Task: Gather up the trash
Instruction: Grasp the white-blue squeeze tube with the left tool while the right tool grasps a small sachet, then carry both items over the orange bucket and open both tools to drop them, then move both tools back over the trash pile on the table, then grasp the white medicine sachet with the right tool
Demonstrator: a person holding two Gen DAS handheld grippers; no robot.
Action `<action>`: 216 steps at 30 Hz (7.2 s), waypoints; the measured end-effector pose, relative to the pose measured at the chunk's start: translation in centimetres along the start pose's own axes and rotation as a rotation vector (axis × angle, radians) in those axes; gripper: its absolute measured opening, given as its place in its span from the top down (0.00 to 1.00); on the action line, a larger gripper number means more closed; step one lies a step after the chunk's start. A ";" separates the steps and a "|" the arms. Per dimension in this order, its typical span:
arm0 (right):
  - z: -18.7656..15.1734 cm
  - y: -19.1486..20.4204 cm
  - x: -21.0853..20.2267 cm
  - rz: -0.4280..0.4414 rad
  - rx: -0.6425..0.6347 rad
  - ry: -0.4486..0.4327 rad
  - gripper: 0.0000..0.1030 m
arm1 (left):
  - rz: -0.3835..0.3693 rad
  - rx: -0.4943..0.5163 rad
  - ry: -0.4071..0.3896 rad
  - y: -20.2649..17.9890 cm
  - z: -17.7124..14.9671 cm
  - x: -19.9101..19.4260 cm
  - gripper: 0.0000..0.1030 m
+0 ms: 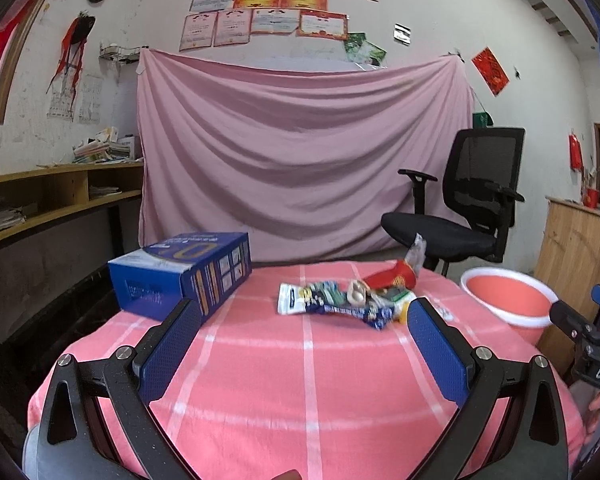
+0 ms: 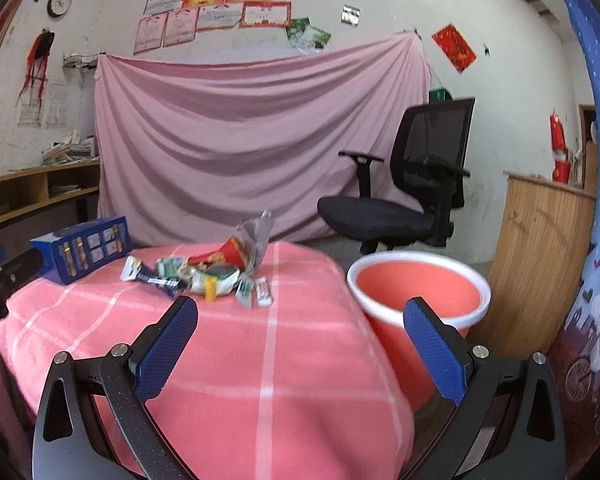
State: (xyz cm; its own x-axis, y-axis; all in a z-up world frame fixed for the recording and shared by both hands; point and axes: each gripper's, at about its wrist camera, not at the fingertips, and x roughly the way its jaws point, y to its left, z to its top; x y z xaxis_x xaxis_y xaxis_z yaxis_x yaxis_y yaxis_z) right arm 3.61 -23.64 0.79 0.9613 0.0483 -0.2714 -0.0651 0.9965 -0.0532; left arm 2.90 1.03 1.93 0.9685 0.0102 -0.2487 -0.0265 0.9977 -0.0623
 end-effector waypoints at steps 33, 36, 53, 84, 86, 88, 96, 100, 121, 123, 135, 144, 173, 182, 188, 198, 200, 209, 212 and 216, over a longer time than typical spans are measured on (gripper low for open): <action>2.3 1.1 20.9 0.236 -0.151 0.442 0.38 | 0.101 -0.089 0.435 -0.7 1.0 18.9 0.02; 1.7 1.5 21.6 0.272 -0.162 0.500 0.49 | 0.071 -0.135 0.486 -0.5 0.7 19.5 0.04; 0.1 2.4 23.3 0.389 -0.175 0.655 0.77 | -0.122 -0.394 0.594 2.2 0.9 20.1 0.76; 5.4 -5.2 13.1 0.360 0.030 -0.063 0.89 | -0.266 -0.005 0.121 -10.0 6.3 13.6 0.94; 5.9 -6.9 12.7 0.313 0.066 -0.123 0.89 | -0.319 0.008 0.084 -11.6 7.0 14.3 0.94; 6.1 -8.5 12.3 0.258 0.093 -0.171 0.89 | -0.372 0.007 0.047 -13.1 7.4 14.9 0.94; 6.0 -14.8 12.5 0.071 0.180 -0.224 0.89 | -0.520 0.036 0.049 -20.9 8.4 19.3 0.93; 5.1 -17.1 14.4 0.013 0.217 -0.157 0.89 | -0.543 0.039 0.160 -24.5 7.9 22.0 0.93; 1.0 -20.6 19.3 -0.041 0.335 0.189 0.88 | -0.563 0.028 0.597 -31.5 4.6 31.5 0.80; 0.9 -20.7 19.6 -0.044 0.339 0.206 0.88 | -0.551 0.017 0.599 -30.9 4.7 31.0 0.69; 2.1 -20.3 18.3 -0.027 0.344 0.145 0.70 | -0.469 -0.021 0.443 -26.2 6.7 26.9 0.51; 4.4 -17.8 15.0 0.001 0.329 -0.025 0.24 | -0.291 -0.033 0.201 -19.3 8.2 21.4 0.01; 5.5 -1.1 13.0 0.259 0.002 -0.105 0.00 | 0.074 -0.026 0.007 0.1 2.8 12.1 0.01; 4.6 1.5 15.2 0.298 -0.118 0.056 0.09 | 0.032 0.011 0.179 1.5 1.6 14.9 0.01; 3.1 2.4 18.1 0.343 -0.159 0.283 0.33 | -0.016 0.051 0.306 0.8 1.1 17.3 0.02; 1.2 4.0 20.7 0.426 -0.207 0.491 0.57 | -0.150 0.097 0.511 -0.5 0.1 20.9 0.24; 0.8 4.2 21.2 0.443 -0.207 0.527 0.57 | -0.171 0.100 0.545 -0.7 -0.1 21.4 0.27; 0.1 4.0 23.0 0.496 -0.174 0.644 0.57 | -0.255 0.113 0.636 -2.1 -0.4 22.7 0.34; 0.1 3.9 22.9 0.480 -0.213 0.645 0.68 | -0.279 0.143 0.652 -3.1 -0.5 23.1 0.46; 0.2 3.6 23.1 0.485 -0.214 0.646 0.76 | -0.280 0.178 0.689 -4.1 -0.9 24.1 0.54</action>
State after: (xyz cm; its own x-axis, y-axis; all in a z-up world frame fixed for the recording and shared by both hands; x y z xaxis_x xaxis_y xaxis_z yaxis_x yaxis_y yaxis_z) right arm 25.59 -18.93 -5.52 0.4751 0.3543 -0.8055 -0.5441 0.8377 0.0476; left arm 26.15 -2.88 -4.68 0.5583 -0.2302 -0.7970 0.2942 0.9532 -0.0692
